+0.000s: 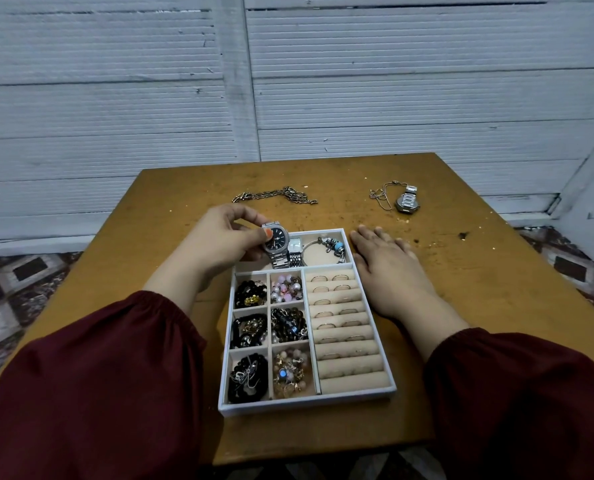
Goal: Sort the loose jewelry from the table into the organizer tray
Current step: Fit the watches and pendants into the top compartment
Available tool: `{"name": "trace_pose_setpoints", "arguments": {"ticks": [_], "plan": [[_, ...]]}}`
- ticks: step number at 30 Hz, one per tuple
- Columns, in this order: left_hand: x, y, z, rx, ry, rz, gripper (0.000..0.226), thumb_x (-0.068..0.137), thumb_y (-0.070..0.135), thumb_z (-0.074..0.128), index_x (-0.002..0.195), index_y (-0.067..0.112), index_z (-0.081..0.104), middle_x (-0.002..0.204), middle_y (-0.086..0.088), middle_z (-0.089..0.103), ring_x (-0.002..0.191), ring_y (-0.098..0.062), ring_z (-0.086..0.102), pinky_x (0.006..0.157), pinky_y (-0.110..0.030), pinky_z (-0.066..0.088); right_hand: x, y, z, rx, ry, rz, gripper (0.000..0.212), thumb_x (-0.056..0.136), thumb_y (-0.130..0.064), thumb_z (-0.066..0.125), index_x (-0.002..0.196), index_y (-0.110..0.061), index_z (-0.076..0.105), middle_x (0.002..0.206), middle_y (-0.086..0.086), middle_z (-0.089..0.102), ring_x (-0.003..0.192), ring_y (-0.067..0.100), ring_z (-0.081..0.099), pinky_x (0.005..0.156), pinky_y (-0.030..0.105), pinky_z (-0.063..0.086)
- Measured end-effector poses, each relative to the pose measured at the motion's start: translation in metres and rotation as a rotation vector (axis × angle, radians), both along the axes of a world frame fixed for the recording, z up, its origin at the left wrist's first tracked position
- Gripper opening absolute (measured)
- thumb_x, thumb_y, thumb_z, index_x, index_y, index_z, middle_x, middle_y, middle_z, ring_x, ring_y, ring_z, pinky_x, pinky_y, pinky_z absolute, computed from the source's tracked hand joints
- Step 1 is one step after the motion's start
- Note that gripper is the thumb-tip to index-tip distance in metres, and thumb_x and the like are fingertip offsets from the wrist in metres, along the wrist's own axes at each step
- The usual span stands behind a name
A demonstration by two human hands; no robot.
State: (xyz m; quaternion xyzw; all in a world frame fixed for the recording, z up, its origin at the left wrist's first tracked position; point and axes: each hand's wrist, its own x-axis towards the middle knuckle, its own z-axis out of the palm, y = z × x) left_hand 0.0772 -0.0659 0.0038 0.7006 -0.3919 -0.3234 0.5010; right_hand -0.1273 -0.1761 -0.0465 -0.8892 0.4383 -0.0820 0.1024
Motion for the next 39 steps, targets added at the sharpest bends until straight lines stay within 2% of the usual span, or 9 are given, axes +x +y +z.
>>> {"name": "trace_pose_setpoints", "arguments": {"ticks": [4,10,15,20,24,27,30,36,39], "plan": [[0.003,-0.003,0.003,-0.011,0.112,0.051,0.009,0.085,0.0,0.064,0.09,0.005,0.06,0.06,-0.006,0.067,0.048,-0.011,0.059,0.05,-0.017,0.054,0.0,0.0,-0.001,0.003,-0.007,0.001,0.05,0.102,-0.035,0.026,0.151,-0.026,0.023,0.159,-0.007,0.017,0.148,0.013,0.008,0.118,0.038,0.004],[-0.001,-0.004,0.002,0.075,0.167,0.034,0.002,0.085,0.001,0.064,0.084,0.002,0.064,0.07,-0.01,0.065,0.044,-0.008,0.058,0.048,-0.015,0.053,0.0,-0.001,-0.001,-0.003,-0.003,-0.003,0.05,0.102,-0.035,0.026,0.151,-0.026,0.023,0.159,-0.007,0.017,0.147,0.013,0.009,0.119,0.038,0.005],[0.002,-0.005,-0.004,0.065,0.131,0.102,0.003,0.084,0.003,0.066,0.086,0.004,0.064,0.079,-0.01,0.067,0.049,-0.006,0.06,0.048,-0.015,0.05,0.0,-0.001,-0.001,-0.007,-0.004,0.001,0.05,0.102,-0.035,0.026,0.151,-0.025,0.024,0.159,-0.007,0.018,0.147,0.013,0.009,0.119,0.038,0.005],[0.002,-0.003,-0.003,0.062,0.102,0.093,0.009,0.084,0.0,0.065,0.092,0.001,0.063,0.087,-0.013,0.066,0.06,-0.014,0.062,0.052,-0.018,0.055,0.0,0.0,0.0,-0.005,-0.005,0.001,0.05,0.102,-0.035,0.026,0.151,-0.026,0.023,0.159,-0.007,0.017,0.147,0.013,0.009,0.119,0.038,0.005],[0.0,-0.001,0.004,0.11,0.086,0.047,0.014,0.084,-0.008,0.063,0.094,0.001,0.06,0.084,-0.014,0.064,0.054,-0.014,0.063,0.054,-0.021,0.057,0.0,0.0,0.0,-0.001,-0.013,0.001,0.05,0.102,-0.035,0.027,0.151,-0.026,0.024,0.159,-0.008,0.018,0.147,0.013,0.008,0.118,0.037,0.004],[-0.002,-0.002,0.007,0.18,0.063,0.026,0.018,0.084,-0.011,0.06,0.097,0.001,0.058,0.088,-0.017,0.063,0.059,-0.022,0.062,0.056,-0.027,0.057,-0.001,0.0,0.0,0.003,-0.014,-0.003,0.049,0.102,-0.036,0.027,0.151,-0.026,0.024,0.159,-0.008,0.017,0.148,0.012,0.008,0.118,0.036,0.003],[-0.002,-0.006,0.005,0.216,0.021,0.032,0.026,0.082,-0.012,0.061,0.103,0.003,0.059,0.089,-0.017,0.061,0.059,-0.023,0.061,0.055,-0.027,0.058,-0.001,0.0,0.0,0.005,-0.015,-0.003,0.049,0.102,-0.036,0.027,0.151,-0.026,0.024,0.159,-0.008,0.017,0.147,0.012,0.008,0.118,0.037,0.003],[-0.005,-0.01,0.008,0.259,-0.066,0.018,0.018,0.083,-0.008,0.063,0.09,0.007,0.061,0.078,-0.015,0.064,0.045,-0.013,0.059,0.048,-0.024,0.055,-0.001,0.0,0.0,0.004,-0.016,-0.003,0.049,0.102,-0.036,0.027,0.15,-0.026,0.025,0.159,-0.008,0.018,0.147,0.012,0.008,0.118,0.037,0.003],[-0.008,-0.01,0.013,0.277,-0.105,0.013,0.015,0.083,-0.005,0.063,0.089,0.009,0.06,0.081,-0.014,0.065,0.052,-0.017,0.061,0.052,-0.025,0.055,-0.001,0.001,0.0,0.003,-0.019,-0.003,0.049,0.102,-0.036,0.027,0.15,-0.026,0.025,0.159,-0.008,0.019,0.147,0.012,0.009,0.118,0.036,0.003]]}}
